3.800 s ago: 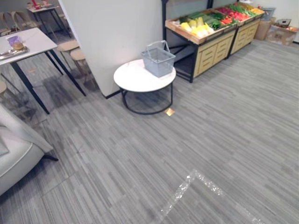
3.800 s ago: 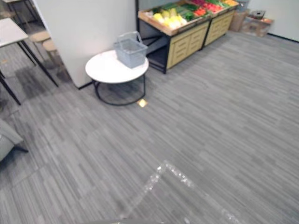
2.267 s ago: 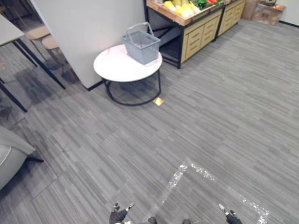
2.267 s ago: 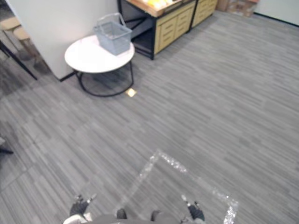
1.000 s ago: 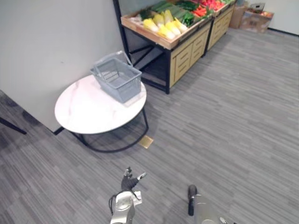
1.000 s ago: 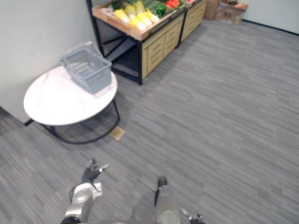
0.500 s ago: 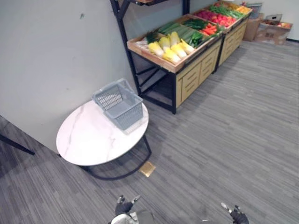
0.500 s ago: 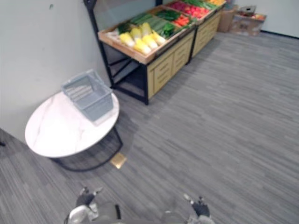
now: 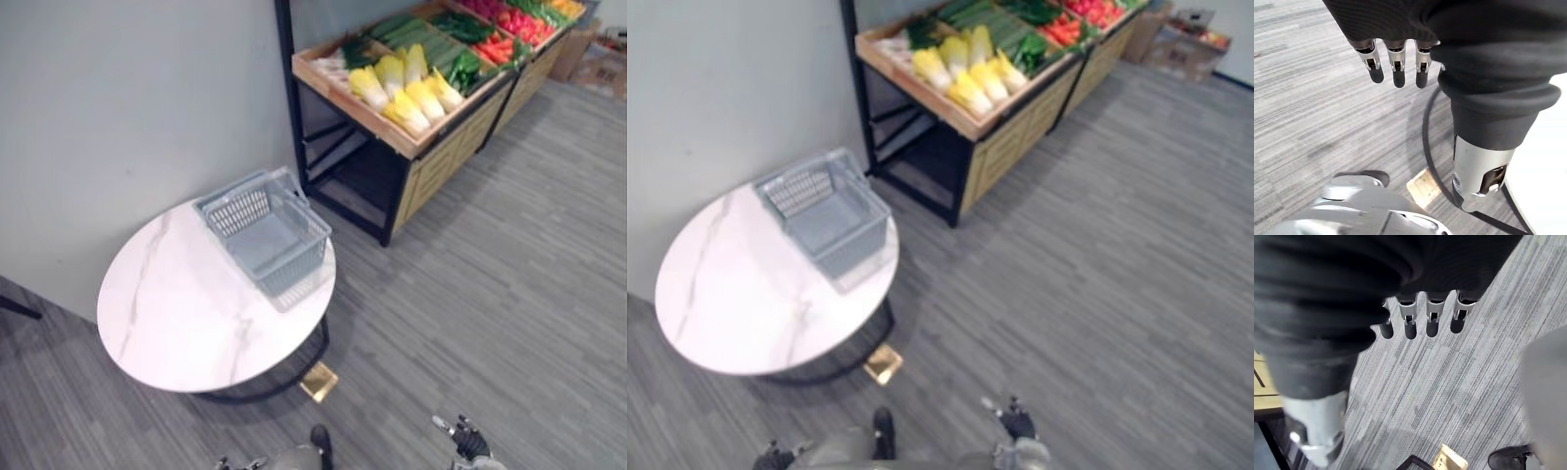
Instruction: Pick vegetable in the basket
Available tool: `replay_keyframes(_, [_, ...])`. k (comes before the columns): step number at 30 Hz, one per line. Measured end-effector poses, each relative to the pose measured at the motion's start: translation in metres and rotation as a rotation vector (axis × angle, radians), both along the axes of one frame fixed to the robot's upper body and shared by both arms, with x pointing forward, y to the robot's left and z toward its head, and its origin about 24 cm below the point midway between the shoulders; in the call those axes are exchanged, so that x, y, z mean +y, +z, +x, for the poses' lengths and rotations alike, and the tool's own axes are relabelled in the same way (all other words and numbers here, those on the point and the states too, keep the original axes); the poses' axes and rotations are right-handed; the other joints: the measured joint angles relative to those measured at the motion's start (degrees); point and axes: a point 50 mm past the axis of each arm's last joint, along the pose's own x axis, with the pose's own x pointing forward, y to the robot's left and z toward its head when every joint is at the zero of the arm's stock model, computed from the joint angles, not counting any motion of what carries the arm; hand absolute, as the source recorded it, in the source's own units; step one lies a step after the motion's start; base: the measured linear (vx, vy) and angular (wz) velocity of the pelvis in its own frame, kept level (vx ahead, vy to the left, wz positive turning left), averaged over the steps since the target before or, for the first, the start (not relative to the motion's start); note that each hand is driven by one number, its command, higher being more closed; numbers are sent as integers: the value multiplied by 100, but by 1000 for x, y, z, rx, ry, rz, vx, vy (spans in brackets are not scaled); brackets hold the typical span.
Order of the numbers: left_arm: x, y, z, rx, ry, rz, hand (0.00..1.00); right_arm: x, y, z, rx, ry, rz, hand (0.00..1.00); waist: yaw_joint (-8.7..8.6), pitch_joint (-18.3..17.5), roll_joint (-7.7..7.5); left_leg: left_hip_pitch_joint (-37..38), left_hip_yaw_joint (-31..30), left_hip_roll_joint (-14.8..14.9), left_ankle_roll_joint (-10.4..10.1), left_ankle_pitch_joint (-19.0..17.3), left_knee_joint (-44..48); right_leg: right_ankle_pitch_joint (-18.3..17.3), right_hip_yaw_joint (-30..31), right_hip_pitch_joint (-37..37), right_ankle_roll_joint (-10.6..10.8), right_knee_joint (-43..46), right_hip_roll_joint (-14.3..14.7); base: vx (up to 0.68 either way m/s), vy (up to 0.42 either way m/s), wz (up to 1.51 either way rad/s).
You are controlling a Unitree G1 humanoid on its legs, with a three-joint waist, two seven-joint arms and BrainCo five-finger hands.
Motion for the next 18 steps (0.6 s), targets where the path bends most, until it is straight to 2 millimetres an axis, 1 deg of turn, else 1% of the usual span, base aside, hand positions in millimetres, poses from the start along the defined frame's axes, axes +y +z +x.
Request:
replay_keyframes(1, [2, 1, 3, -2, -38, 17, 0, -3, 1, 2, -6, -3, -9, 0, -116, 0, -53, 280, -191, -71, 69, -98, -22, -132, -16, -395, 2, 960, 55, 450, 73, 73])
replay_keyframes(2, [4, 3, 9, -17, -61, 27, 0, -7, 1, -1, -2, -19, -18, 0, -236, 2, -56, 563, -432, -115, 95, -197, -69, -487, -182, -695, -22, 1465, 155, 468, 48, 91])
replay_keyframes(3, [3, 4, 13, -26, -80, 31, 0, -10, 1, -3, 3, -25, -24, 0, -268, 9, -46, 716, -524, -125, 110, -212, -125, -663, -294, -813, -66, 1543, 171, 383, -13, 108])
replay_keyframes(4, [-1, 7, 25, -56, -114, 31, 0, -16, 0, -9, 23, -38, -36, 0, -277, 27, -2, 971, -738, -135, 109, -223, -251, -996, -529, -1047, -320, 1400, 182, 353, -49, 108])
replay_keyframes(5, [-8, 9, 36, -91, -137, 21, 0, -19, -2, -17, 43, -57, -42, 0, -288, 25, 39, 1146, -954, -123, 109, -223, -353, -1242, -710, -1255, -565, 998, 179, 341, -75, 107])
replay_keyframes(6, [-12, 10, 42, -113, -142, 12, 0, -20, -2, -21, 52, -71, -42, 0, -288, 30, 54, 1215, -1061, -113, 109, -223, -407, -1304, -758, -1361, -671, 711, 185, 332, -131, 111])
replay_keyframes(7, [-22, 12, 51, -148, -145, -10, 0, -20, -4, -26, 71, -95, -38, 0, -291, 34, 75, 1290, -1243, -73, 89, -234, -456, -1360, -797, -1468, -766, -56, 209, 341, -188, 114])
replay_keyframes(8, [-32, 12, 56, -170, -143, -32, 0, -19, -6, -31, 86, -118, -31, 0, -304, 38, 99, 1328, -1358, 1, -23, -303, -451, -1333, -784, -1430, -762, -1095, 253, 339, -210, 110])
replay_keyframes(9, [-33, 12, 56, -175, -140, -37, 0, -19, -6, -34, 92, -132, -29, 0, -304, 31, 102, 1338, -1400, 36, -94, -348, -441, -1299, -724, -1383, -762, -1645, 280, 345, -262, 95])
replay_keyframes(10, [-41, 12, 58, -190, -133, -56, 0, -18, -7, -37, 101, -144, -25, 0, -281, 7, 61, 1334, -1480, 84, -253, -460, -393, -1066, -527, -1274, -763, -2656, 315, 361, -332, 80])
replay_keyframes(11, [-37, 12, 56, -191, -106, -51, 0, -14, -9, -39, 108, -146, -14, 0, -275, -34, -56, 1341, -1613, 86, -431, -589, -336, -617, -351, -1114, -780, -3392, 269, 367, -372, 76])
replay_keyframes(12, [-35, 12, 55, -186, -86, -50, 0, -14, -8, -38, 104, -153, -10, 0, -272, -25, -39, 1345, -1659, 167, -541, -692, -260, -365, -441, -1058, -749, -3365, 323, 342, -401, 65])
replay_keyframes(13, [-41, 9, 52, -180, -54, -72, 0, -21, -7, -37, 99, -164, -28, 0, -270, -69, 187, 1311, -1571, 417, -652, -688, -177, -481, -720, -981, -893, -3373, 477, 250, -311, 46])
replay_keyframes(14, [-44, 8, 50, -175, -42, -82, 0, -25, -6, -37, 97, -176, -37, 0, -271, -57, 252, 1321, -1489, 512, -683, -669, -177, -542, -835, -925, -933, -3374, 546, 298, -341, 60])
replay_keyframes(15, [-49, 6, 47, -166, -23, -99, 0, -30, -6, -38, 99, -184, -47, 0, -269, -96, 420, 1344, -1377, 693, -816, -575, -207, -671, -1047, -822, -1021, -3365, 646, 280, -307, 68])
replay_keyframes(16, [-50, 5, 44, -155, -7, -102, 0, -32, -5, -40, 107, -181, -52, 0, -267, -135, 483, 1337, -1384, 790, -908, -434, -185, -781, -1223, -707, -1082, -3385, 702, 258, -295, 67])
replay_keyframes(17, [-49, 5, 43, -155, 2, -99, 0, -32, -6, -40, 109, -178, -52, 0, -262, -133, 480, 1330, -1404, 819, -941, -364, -126, -834, -1288, -625, -1086, -3408, 711, 198, -271, 60])
replay_keyframes(18, [-47, 4, 41, -151, 31, -97, 0, -32, -6, -40, 111, -178, -53, 0, -252, -132, 483, 1206, -1404, 884, -1001, -317, 212, -909, -1429, -425, -1118, -3510, 733, 144, -239, 51])
